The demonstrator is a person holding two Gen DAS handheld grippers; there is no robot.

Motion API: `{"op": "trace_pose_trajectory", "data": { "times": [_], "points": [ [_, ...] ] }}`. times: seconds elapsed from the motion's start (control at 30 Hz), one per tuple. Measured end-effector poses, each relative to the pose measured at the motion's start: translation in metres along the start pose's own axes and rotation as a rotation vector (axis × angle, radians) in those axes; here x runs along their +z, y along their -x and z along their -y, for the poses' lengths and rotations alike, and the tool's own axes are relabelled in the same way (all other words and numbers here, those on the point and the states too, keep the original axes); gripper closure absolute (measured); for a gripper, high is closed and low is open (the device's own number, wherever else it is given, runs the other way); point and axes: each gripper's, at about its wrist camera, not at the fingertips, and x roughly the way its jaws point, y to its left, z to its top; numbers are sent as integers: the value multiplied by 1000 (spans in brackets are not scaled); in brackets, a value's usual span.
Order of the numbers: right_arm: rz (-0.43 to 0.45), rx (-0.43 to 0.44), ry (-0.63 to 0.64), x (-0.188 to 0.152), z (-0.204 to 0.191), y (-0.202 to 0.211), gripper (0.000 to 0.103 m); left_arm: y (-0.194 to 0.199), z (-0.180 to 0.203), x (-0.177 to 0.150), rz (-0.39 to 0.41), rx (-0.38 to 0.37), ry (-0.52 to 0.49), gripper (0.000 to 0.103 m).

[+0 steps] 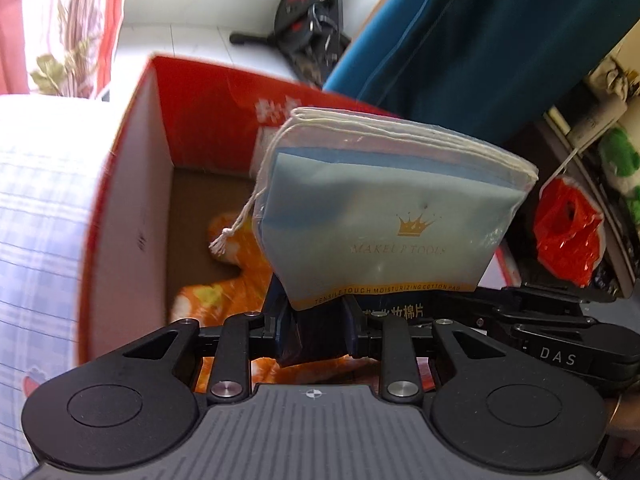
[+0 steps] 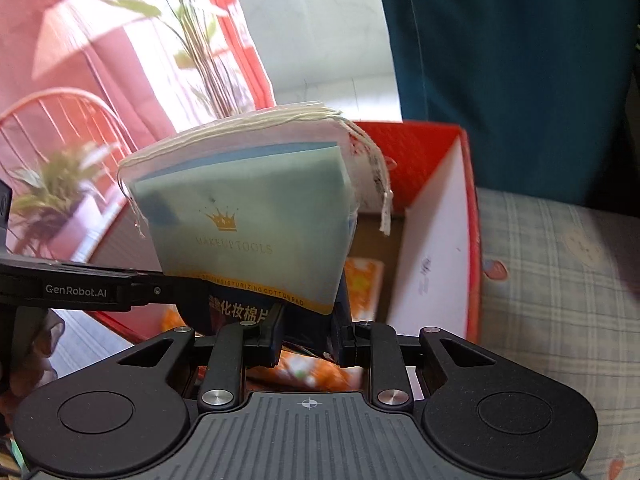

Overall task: Organize soft objects
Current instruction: 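Lower the blue pouch into the red box and open the right gripper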

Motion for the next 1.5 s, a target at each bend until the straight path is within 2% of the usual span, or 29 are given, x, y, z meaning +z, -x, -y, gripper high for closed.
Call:
{"op": "trace_pose_trajectory", "data": {
  "times": [0.13,0.23,0.3,0.37,0.5,0.73,0.93,1.03,1.27,1.5],
  "points": [
    [-50,-28,22,0,4,-13,80,-14,-1,1,-48,25,-5,74],
    [-74,-38,26,2,7,-23,80,-15,3,-1,-55,40,-13,73],
    [-89,-38,27,4,7,-29,81,-16,3,-1,-44,53,-21,68],
    [-110,-32,24,7,7,-35,82,-15,2,-2,-31,54,-29,57],
    [-145,-50,20,14,8,-48,84,-7,0,-1,3,72,-44,53],
    [-164,-92,18,16,7,-62,84,8,2,6,55,121,-40,53],
    [-123,-193,100,15,0,-65,82,17,1,2,80,147,-68,53],
    [-79,-204,125,15,-3,-55,80,24,4,-1,93,164,-95,53],
    [62,-132,141,11,-6,-9,78,45,9,-8,134,182,-123,53],
    [147,-71,164,-10,-15,38,77,76,19,-30,177,173,-164,52]
  ]
}}
